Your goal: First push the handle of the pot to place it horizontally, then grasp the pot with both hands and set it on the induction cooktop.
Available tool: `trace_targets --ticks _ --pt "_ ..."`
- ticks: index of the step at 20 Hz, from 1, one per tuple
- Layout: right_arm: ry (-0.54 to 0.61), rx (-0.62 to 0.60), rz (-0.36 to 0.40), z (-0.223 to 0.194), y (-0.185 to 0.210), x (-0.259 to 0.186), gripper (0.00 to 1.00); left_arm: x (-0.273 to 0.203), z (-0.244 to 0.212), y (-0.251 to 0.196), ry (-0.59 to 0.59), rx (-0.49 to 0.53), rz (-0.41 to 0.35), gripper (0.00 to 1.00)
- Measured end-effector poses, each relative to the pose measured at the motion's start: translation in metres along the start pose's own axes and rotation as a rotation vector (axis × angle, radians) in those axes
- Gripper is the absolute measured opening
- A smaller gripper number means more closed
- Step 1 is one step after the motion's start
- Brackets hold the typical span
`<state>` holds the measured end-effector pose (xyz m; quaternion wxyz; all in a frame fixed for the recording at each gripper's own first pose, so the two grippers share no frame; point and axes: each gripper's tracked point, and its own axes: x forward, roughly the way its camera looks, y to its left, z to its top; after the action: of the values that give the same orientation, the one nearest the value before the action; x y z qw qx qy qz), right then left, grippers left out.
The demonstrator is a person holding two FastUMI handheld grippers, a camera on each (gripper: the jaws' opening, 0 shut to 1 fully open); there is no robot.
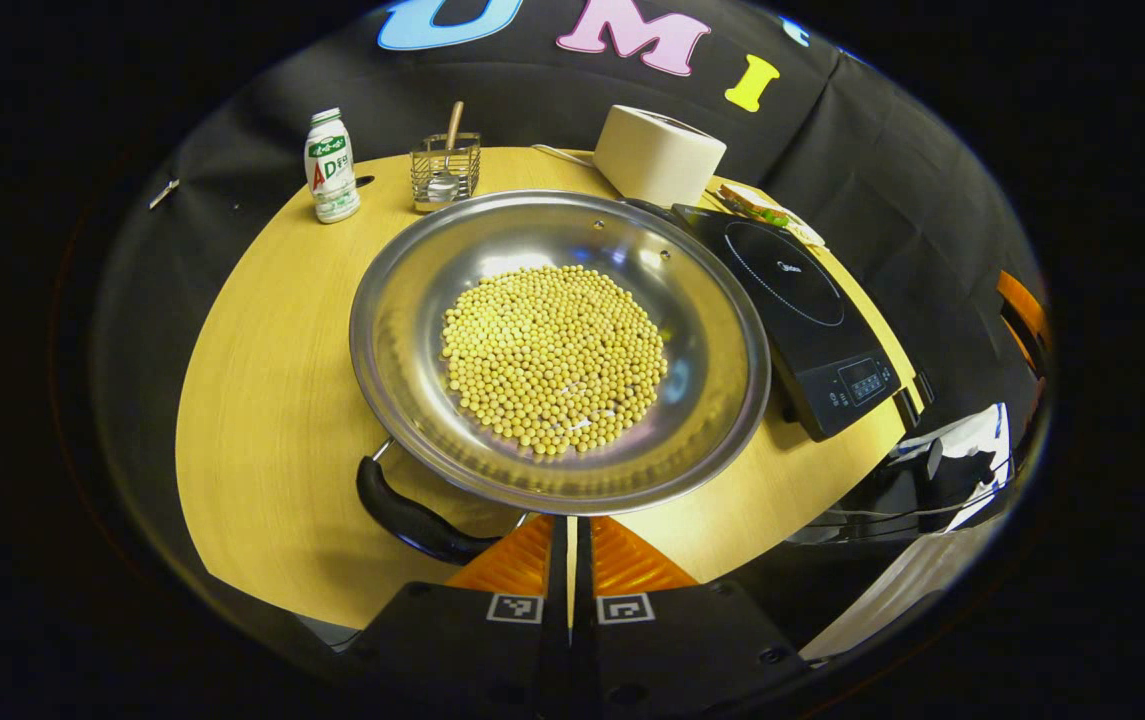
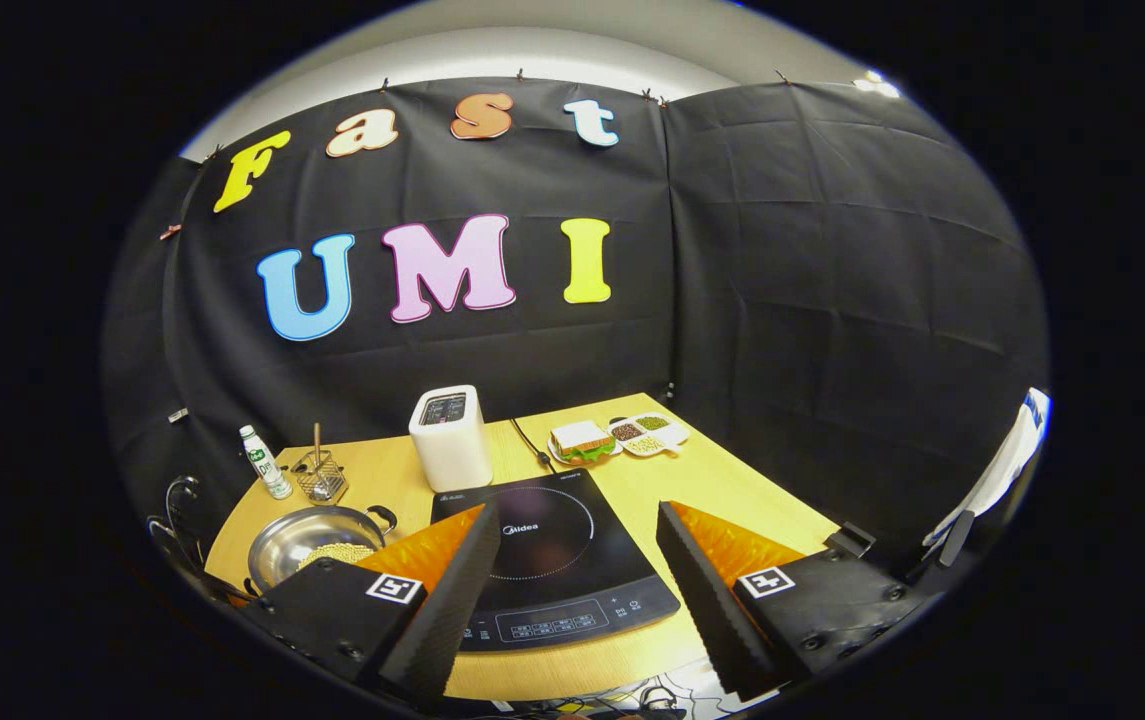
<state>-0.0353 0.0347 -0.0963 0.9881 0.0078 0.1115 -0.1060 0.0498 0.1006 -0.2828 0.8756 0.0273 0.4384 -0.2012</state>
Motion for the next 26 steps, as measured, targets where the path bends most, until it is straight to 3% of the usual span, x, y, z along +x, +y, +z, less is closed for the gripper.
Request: trace_targets --ticks 12,26 --pt "-0.013 -0.014 -0.002 0.009 0.011 0.008 0.99 0.008 0.007 0.049 0.015 -0.025 0.077 0.05" --pt "0.007 -0.057 0.009 0.008 0.018 0.011 0.99 0.014 0.024 0.105 -0.003 -0.170 0.160 0.05"
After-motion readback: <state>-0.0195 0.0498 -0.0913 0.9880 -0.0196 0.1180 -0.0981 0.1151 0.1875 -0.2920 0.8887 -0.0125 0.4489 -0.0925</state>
